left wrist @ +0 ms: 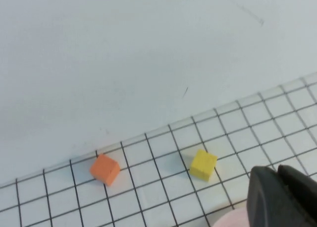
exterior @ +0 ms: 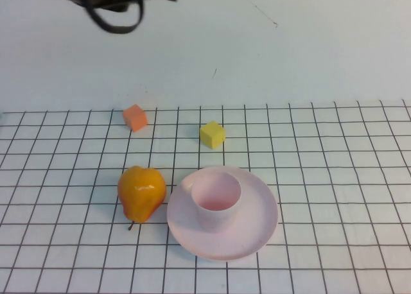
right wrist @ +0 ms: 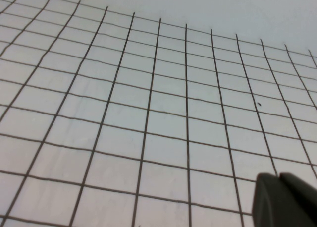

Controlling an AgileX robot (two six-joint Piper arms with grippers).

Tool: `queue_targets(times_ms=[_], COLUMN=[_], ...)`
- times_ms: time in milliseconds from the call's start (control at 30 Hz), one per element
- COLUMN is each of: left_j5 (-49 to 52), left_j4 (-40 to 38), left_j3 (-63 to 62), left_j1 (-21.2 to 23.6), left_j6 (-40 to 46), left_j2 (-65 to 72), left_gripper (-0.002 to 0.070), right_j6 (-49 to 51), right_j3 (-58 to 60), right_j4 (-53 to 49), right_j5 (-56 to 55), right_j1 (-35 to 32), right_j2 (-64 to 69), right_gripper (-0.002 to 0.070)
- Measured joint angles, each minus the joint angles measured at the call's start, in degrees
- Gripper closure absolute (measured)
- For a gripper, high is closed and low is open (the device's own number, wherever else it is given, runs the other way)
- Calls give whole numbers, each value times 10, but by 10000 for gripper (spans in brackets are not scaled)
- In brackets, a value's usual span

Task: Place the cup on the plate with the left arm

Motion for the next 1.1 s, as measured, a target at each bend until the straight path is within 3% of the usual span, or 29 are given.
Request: queue_targets(times_ms=[267,533,833,1100], left_j5=[-138,-253,-256,-260], left_j4=[4,-36,-41,-26], left_j3=[268,514,654,687], left_j1=[0,0,0,3], left_j6=[-7,-7,-7,-8], left_j2=[-216,-333,-340,-365], left_gripper=[676,676,676,676], right_j6=[0,0,0,0], right_j3=[0,0,0,0], right_j4=[0,0,0,0], right_j5=[0,0,0,0], right_j1=[0,0,0,0], right_j2=[0,0,0,0], right_gripper=[678,678,678,678])
